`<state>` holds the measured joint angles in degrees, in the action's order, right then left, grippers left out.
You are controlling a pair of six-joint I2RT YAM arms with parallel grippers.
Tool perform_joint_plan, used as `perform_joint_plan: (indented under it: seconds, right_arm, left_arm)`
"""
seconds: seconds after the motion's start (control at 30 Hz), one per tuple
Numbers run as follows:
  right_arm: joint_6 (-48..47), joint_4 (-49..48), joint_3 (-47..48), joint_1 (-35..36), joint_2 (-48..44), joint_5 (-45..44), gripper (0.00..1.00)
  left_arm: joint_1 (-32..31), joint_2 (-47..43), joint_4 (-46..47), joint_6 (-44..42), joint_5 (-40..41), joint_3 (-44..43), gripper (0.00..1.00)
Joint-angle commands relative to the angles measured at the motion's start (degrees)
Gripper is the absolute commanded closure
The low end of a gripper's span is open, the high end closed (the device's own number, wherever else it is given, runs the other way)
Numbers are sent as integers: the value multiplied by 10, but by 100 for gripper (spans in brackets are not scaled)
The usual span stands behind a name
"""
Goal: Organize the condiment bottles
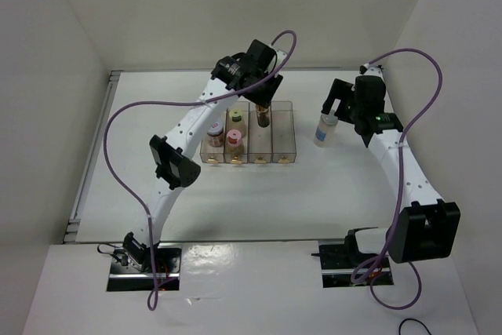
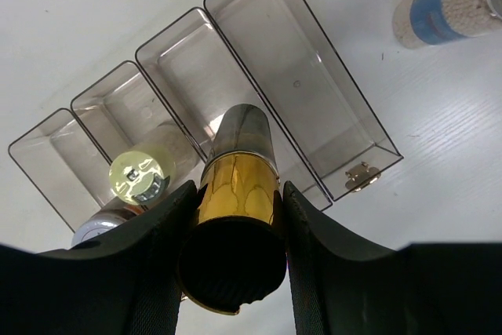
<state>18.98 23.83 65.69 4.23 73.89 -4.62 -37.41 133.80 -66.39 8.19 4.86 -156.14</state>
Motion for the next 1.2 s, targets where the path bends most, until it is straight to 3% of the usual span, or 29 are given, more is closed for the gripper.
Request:
perform_joint_plan:
  seconds: [0.0, 0.57, 0.97, 1.1, 1.17]
  right_arm:
    - [-8, -24, 29, -5, 7, 8, 1]
    - [-18, -19, 34, -5, 37, 24, 1]
    - [-24, -13, 39, -5, 59, 30, 1]
    - [-24, -8, 39, -5, 65, 35, 1]
    - [-24, -8, 39, -5, 71, 35, 1]
  left_arm:
    - [4, 23, 14, 17, 8, -21, 63]
    - [15, 90, 3, 28, 8, -44, 61]
    - [20, 112, 3, 28, -7, -50, 53]
    - [20, 112, 3, 28, -7, -50, 44]
    - [20, 112, 3, 28, -7, -50, 34]
